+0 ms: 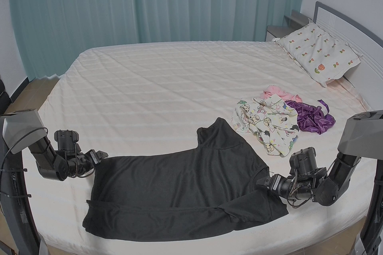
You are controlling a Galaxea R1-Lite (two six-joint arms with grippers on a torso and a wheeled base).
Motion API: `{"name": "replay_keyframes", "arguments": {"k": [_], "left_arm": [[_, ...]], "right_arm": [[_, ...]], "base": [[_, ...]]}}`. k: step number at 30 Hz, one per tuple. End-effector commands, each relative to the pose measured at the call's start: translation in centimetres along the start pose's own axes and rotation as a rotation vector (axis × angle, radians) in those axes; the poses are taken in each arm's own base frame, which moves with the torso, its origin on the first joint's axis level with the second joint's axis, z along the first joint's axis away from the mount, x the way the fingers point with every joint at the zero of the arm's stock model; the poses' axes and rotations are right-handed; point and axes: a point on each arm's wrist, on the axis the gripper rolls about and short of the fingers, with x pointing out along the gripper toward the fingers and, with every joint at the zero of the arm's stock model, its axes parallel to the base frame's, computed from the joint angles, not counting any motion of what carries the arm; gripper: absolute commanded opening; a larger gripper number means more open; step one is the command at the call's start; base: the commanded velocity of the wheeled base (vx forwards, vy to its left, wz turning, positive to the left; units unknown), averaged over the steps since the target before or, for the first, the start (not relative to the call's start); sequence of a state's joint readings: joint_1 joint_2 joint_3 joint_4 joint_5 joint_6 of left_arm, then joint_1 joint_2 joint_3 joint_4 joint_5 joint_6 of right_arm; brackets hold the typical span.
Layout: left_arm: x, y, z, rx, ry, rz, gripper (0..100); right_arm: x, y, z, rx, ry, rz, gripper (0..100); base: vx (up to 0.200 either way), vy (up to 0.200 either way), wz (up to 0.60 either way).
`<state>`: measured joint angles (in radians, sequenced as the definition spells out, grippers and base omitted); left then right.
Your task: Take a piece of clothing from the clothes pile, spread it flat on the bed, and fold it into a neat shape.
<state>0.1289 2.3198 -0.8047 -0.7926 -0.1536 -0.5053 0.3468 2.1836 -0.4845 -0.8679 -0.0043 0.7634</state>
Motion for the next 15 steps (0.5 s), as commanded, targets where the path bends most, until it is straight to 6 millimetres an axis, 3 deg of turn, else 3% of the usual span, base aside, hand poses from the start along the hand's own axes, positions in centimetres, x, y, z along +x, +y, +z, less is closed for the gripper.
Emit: {"name": "replay_keyframes", "arguments": {"k": [1, 6, 7, 15], "left_arm": [[2.2, 0.4, -0.9, 0.034, 0.029, 0.006, 100], [3.6, 0.4, -0.8, 0.038, 0.019, 0.000, 100], [3.6, 0.4, -0.8, 0.038, 0.019, 0.000, 0], [4.3, 0.5, -0.1, 0.012, -0.042, 0.037, 0]], "right_arm": [[0.1, 0.0, -0.1, -0.005, 0.003, -0.003, 100], [0.2, 0.0, -0.2, -0.006, 0.005, -0.004, 100], [0.2, 0.0, -0.2, -0.006, 0.005, -0.004, 100], [0.5, 1.5, 1.5, -0.009, -0.088, 0.117, 100]], "base": [[0.000, 0.000, 0.00], [0.000, 0.000, 0.00], [0.000, 0.000, 0.00], [0.000, 0.000, 0.00]]}}
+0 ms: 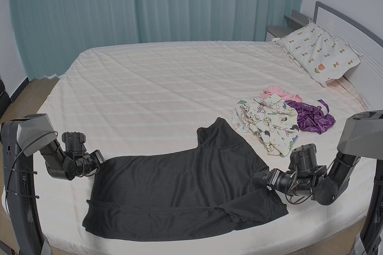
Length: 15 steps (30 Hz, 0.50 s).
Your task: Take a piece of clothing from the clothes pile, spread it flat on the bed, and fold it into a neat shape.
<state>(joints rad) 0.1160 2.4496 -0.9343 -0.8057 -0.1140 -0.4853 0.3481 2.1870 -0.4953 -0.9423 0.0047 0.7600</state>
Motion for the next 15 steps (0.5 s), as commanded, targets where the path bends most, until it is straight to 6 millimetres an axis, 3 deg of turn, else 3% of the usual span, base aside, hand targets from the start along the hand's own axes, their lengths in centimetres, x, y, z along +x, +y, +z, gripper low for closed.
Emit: {"name": "replay_keyframes", "arguments": {"k": [1, 6, 11, 15], "left_arm": [[0.4, 0.1, 0.4, -0.063, -0.053, 0.020, 0], [-0.1, -0.3, 0.7, -0.152, -0.086, 0.000, 0], [-0.1, -0.3, 0.4, -0.167, -0.075, -0.003, 0], [-0.3, -0.2, 0.1, -0.226, -0.063, -0.009, 0]], "right_arm": [[1.3, 1.5, 1.7, -0.004, -0.061, 0.086, 100], [3.2, 3.7, 4.4, -0.051, -0.131, 0.144, 100], [7.9, 5.2, 6.8, -0.151, -0.138, 0.112, 100], [10.9, 5.9, 7.3, -0.234, -0.122, 0.095, 100]], "base": [[0.000, 0.000, 0.00], [0.000, 0.000, 0.00], [0.000, 0.000, 0.00], [0.000, 0.000, 0.00]]}}
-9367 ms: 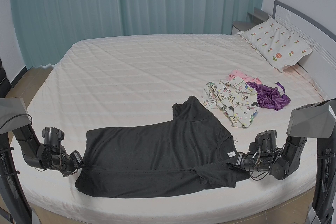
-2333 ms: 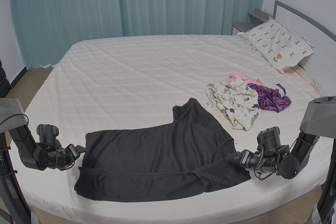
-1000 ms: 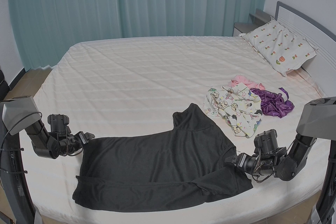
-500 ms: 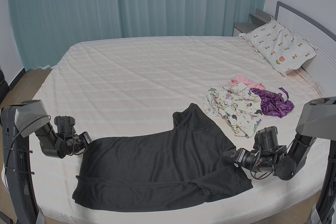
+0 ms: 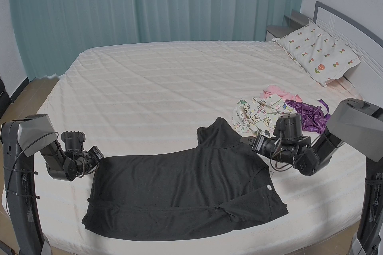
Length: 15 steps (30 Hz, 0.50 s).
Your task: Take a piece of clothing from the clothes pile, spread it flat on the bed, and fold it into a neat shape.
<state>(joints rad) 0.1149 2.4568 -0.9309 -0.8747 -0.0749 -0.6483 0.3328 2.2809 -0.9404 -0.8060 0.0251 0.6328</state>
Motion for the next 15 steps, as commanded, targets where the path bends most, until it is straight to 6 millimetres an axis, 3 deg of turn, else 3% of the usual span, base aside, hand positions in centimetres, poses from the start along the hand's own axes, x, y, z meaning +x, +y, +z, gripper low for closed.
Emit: {"name": "replay_keyframes", "arguments": {"k": [1, 5, 15], "left_arm": [[-0.4, -0.1, -0.2, -0.071, 0.007, -0.007, 0], [-0.8, 0.1, -0.4, -0.083, 0.014, -0.002, 0], [-1.4, 0.1, -0.5, -0.086, 0.037, -0.019, 0]], "right_arm": [[6.1, -0.5, -0.3, -0.117, 0.048, -0.037, 100], [9.2, -0.5, 0.0, -0.183, 0.052, -0.031, 100], [12.8, -0.7, 0.3, -0.218, 0.011, 0.005, 100]], "base": [[0.000, 0.000, 0.00], [0.000, 0.000, 0.00], [0.000, 0.000, 0.00]]}}
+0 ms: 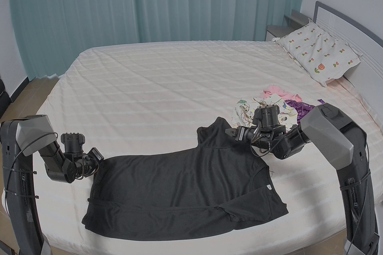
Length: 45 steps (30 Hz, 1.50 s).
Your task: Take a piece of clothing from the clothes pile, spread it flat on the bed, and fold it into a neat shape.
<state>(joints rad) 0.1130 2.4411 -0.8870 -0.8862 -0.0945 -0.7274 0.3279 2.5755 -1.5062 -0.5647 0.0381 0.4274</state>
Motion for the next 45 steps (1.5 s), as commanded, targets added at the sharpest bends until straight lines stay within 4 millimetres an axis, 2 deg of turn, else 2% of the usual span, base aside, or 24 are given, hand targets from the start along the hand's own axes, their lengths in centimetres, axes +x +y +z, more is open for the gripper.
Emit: {"name": "replay_keyframes", "arguments": {"k": [1, 9, 18, 19, 31, 39, 45], "left_arm": [[-0.7, -0.1, 0.0, -0.006, 0.013, -0.015, 0], [-0.7, -0.1, 0.0, -0.008, 0.014, -0.014, 0], [-0.7, -0.1, 0.0, -0.008, 0.015, -0.016, 0], [-0.7, -0.1, 0.0, -0.008, 0.014, -0.017, 0], [-0.6, -0.2, 0.1, -0.007, 0.013, -0.018, 0], [-0.8, -0.5, 0.7, -0.042, -0.022, -0.027, 0], [-1.6, -1.0, 1.3, -0.056, -0.062, -0.063, 0]], "right_arm": [[3.2, -1.7, -2.3, -0.011, 0.034, -0.018, 100], [4.3, -3.8, -1.2, 0.013, -0.003, -0.037, 100], [5.3, -3.5, -1.2, 0.038, -0.024, -0.016, 100], [5.3, -3.4, -1.2, 0.047, -0.020, -0.007, 0], [5.0, -4.3, -0.6, 0.092, -0.037, -0.006, 0], [3.1, -4.0, 1.6, 0.132, -0.093, 0.001, 0], [2.0, -3.8, 1.8, 0.138, -0.117, 0.012, 0]], "base": [[0.000, 0.000, 0.00], [0.000, 0.000, 0.00], [0.000, 0.000, 0.00], [0.000, 0.000, 0.00], [0.000, 0.000, 0.00], [0.000, 0.000, 0.00], [0.000, 0.000, 0.00]]}}
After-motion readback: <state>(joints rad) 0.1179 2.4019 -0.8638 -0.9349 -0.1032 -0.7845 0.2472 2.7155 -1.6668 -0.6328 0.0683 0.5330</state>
